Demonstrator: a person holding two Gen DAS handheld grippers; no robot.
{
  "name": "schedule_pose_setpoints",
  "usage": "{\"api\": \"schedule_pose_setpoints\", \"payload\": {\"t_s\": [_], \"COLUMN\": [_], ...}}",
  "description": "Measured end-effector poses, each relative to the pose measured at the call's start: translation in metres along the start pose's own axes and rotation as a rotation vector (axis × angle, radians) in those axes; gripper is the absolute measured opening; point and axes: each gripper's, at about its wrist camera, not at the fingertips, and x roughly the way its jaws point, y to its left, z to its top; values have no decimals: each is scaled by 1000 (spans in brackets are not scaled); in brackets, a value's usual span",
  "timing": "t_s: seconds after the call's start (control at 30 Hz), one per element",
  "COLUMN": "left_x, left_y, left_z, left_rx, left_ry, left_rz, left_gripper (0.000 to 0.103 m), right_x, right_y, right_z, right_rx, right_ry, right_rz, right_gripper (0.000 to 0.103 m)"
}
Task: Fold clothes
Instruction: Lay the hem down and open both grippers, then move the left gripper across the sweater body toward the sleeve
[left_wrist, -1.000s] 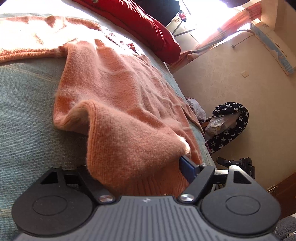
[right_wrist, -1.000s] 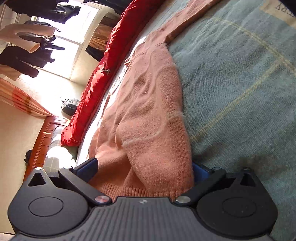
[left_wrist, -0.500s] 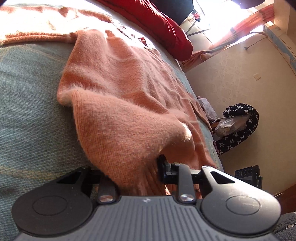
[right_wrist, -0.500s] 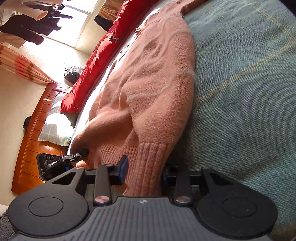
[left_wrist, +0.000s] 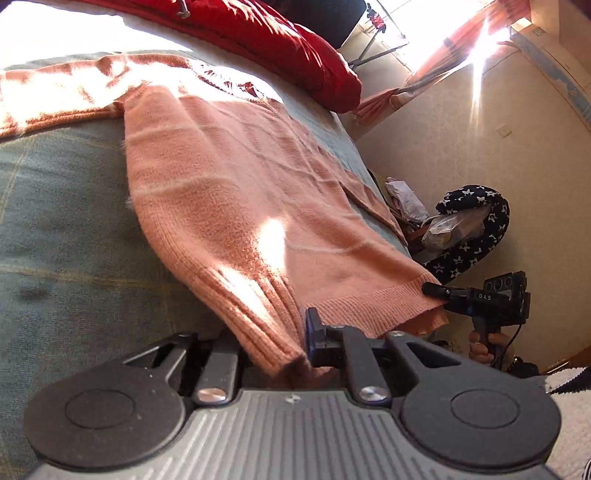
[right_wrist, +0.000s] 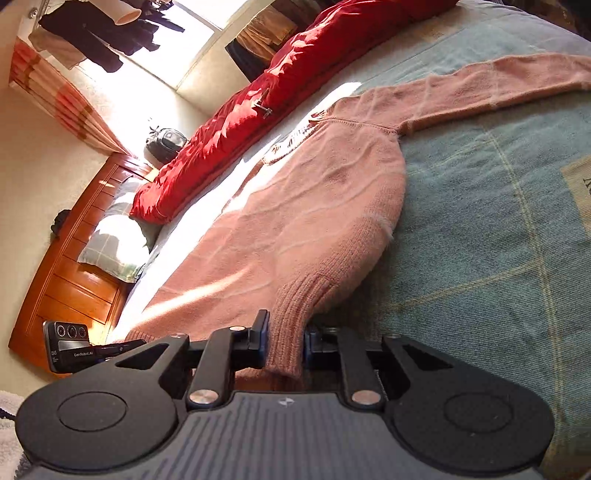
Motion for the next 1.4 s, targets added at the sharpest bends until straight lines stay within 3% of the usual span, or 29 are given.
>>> {"api": "schedule_pose_setpoints", "payload": {"t_s": [0.07,0.13,0.2,0.27,0.37,0.6,0.7,0.8,0.9,1.0,1.2,1.27,1.4], "left_x": [-1,-6,-13,-18,-11,2,-10,-15,-7,13,37,35,18], "left_y": [15,26,32,32,22,11,5,-9,-22,-27,-14,-6,-9], "left_z": [-10,-17,-17,-11,1,14,15,9,-2,-10,-33,-39,-25], "left_rx": [-40,-61,-64,-57,14,100,157,310,422,458,406,369,364], "left_ry": [43,66,48,5,-25,-25,-65,-83,-69,-32,57,69,16], "left_rz": [89,178,222,216,192,235,329,448,431,368,298,290,301], "left_gripper": [21,22,22,23,34,35,41,45,51,52,52,52,53], "right_x": [5,8,7,4,10,48,52,60,77,101,146,145,136], "right_y": [-3,-8,-16,-24,-28,-21,-2,22,44,61,93,90,86], "right_z": [-4,-11,-14,-11,-3,1,-6,-14,-22,-32,-54,-58,-57], "right_rx": [-7,-14,1,35,41,-20,-186,-373,-503,-590,-756,-753,-717], "right_ry": [80,115,106,56,10,54,63,79,121,177,288,289,260], "right_rz": [-71,-170,-217,-204,-205,-242,-324,-343,-311,-269,-193,-201,-196], "right_gripper": [41,50,52,57,59,63,66,72,73,74,75,82,86]}}
